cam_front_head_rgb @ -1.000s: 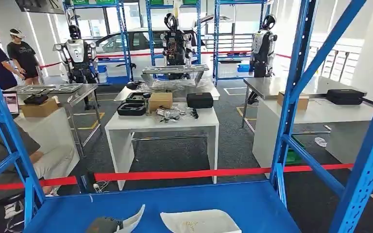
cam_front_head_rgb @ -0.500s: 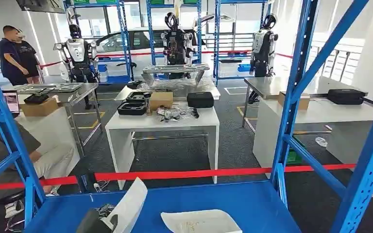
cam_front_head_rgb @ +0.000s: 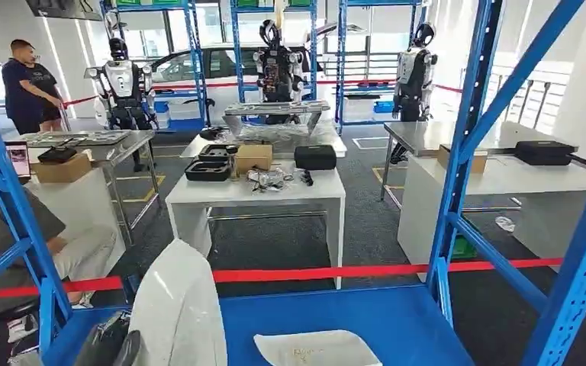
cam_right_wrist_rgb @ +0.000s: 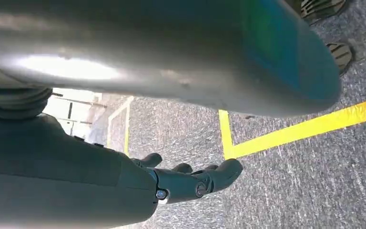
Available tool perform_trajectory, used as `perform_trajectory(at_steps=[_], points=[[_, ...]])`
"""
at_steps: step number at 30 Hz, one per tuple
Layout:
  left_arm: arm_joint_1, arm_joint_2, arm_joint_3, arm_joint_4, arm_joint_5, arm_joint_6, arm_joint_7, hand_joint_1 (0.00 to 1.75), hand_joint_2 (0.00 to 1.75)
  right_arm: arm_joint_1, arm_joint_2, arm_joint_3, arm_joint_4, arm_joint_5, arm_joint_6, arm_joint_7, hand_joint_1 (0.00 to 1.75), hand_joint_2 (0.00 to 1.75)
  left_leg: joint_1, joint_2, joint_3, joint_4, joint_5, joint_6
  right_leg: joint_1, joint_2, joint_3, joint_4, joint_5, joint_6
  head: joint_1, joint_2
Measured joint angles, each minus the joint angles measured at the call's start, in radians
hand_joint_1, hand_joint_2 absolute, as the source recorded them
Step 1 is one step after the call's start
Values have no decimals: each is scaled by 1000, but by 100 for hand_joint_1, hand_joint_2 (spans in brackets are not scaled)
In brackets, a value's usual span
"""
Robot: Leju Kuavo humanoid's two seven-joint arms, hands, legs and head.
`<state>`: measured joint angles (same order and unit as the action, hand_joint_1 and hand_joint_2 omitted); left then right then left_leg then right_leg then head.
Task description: Take the parts from the cabinet and place them on the table.
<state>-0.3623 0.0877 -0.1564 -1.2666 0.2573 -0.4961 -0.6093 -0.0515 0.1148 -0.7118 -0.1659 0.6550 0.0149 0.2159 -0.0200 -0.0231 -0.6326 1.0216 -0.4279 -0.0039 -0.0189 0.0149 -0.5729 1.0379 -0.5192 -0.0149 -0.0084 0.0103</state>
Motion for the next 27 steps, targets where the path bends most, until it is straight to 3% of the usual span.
perform_trajectory(at_steps=[1,2,6,7,8,9,11,12,13,14,16,17,18,20,22,23,24,26,27], points=[[13,-1,3,-40,38,-32,22,175,175,0,0,-1,0,0,0,0,0,0,0,0,1,1,-1,2,0,0,2,0,-1,1,0,0],[69,-10,15,-161,160,-118,95,175,175,0,0,-8,0,1,0,0,0,0,-1,0,1,8,-9,8,-1,0,6,0,-5,8,0,0],[120,-8,15,-238,150,-140,116,175,175,0,3,-11,0,6,-2,0,0,0,-5,0,5,9,-9,19,-4,1,14,-7,-2,21,0,0],[137,-7,15,-257,134,-140,115,175,175,-1,3,-11,0,10,-2,0,0,0,8,5,13,-8,1,24,0,0,15,-2,-10,24,0,0],[150,-7,15,-273,124,-140,114,175,175,0,4,-11,0,10,-3,0,0,0,8,7,17,-15,3,27,2,-6,11,13,-28,26,0,0],[161,-3,17,-287,117,-140,109,175,175,0,5,-11,0,13,-3,0,0,0,10,9,16,-15,5,30,2,-8,-10,63,-71,27,2,0],[193,2,22,-309,109,-138,103,175,175,0,5,-11,0,17,-4,0,0,0,10,14,13,-14,4,31,1,-8,-73,216,-153,31,3,0],[207,3,25,-318,107,-138,103,175,175,1,5,-11,0,18,-4,0,0,0,11,16,11,-13,4,30,1,-8,-92,266,-168,34,4,0],[219,6,27,-325,107,-138,102,175,175,1,5,-11,0,20,-5,0,0,0,13,16,8,-11,5,29,-1,-9,-93,275,-158,36,4,0],[228,8,29,-331,107,-138,100,175,175,1,5,-12,0,21,-5,0,0,0,15,16,3,-7,7,26,-2,-9,-71,239,-128,38,4,0],[243,14,36,-342,107,-138,96,175,175,-1,5,-12,0,22,-6,0,0,0,22,16,-10,6,10,17,-8,-10,28,64,-52,43,4,0],[249,16,40,-347,106,-137,94,175,175,-3,6,-12,0,23,-6,0,0,0,22,14,-16,16,11,9,-11,-11,59,-6,-60,44,5,0],[258,21,43,-356,103,-135,92,175,175,-3,7,-12,0,24,-6,0,0,0,20,11,-19,16,13,1,-1,-1,60,22,-35,33,5,0],[266,27,43,-362,97,-132,85,175,175,-2,7,-12,0,24,-6,-1,0,0,18,6,-20,21,22,-12,-3,0,44,19,-41,14,4,0],[279,30,43,-369,91,-129,83,175,175,-2,9,-12,0,24,-6,0,0,0,21,3,-22,15,34,-28,-4,-3,35,12,-28,-4,3,0],[284,33,44,-370,89,-128,82,175,175,-2,11,-13,0,24,-6,-1,0,0,24,5,-36,27,11,-32,-5,-10,30,11,-18,-15,2,0],[288,35,44,-371,87,-128,83,175,175,-3,11,-13,0,24,-7,0,0,0,24,11,-49,70,-46,-36,-5,-11,20,10,-10,-22,0,0],[291,35,44,-373,87,-126,83,175,175,-2,11,-15,0,23,-9,0,0,0,25,13,-85,210,-154,-43,-1,-15,-2,10,8,-27,-1,0],[294,35,44,-373,86,-125,83,175,175,-2,11,-15,0,23,-10,0,0,0,26,14,-96,275,-183,-45,1,-17,-14,11,16,-28,-1,0]])
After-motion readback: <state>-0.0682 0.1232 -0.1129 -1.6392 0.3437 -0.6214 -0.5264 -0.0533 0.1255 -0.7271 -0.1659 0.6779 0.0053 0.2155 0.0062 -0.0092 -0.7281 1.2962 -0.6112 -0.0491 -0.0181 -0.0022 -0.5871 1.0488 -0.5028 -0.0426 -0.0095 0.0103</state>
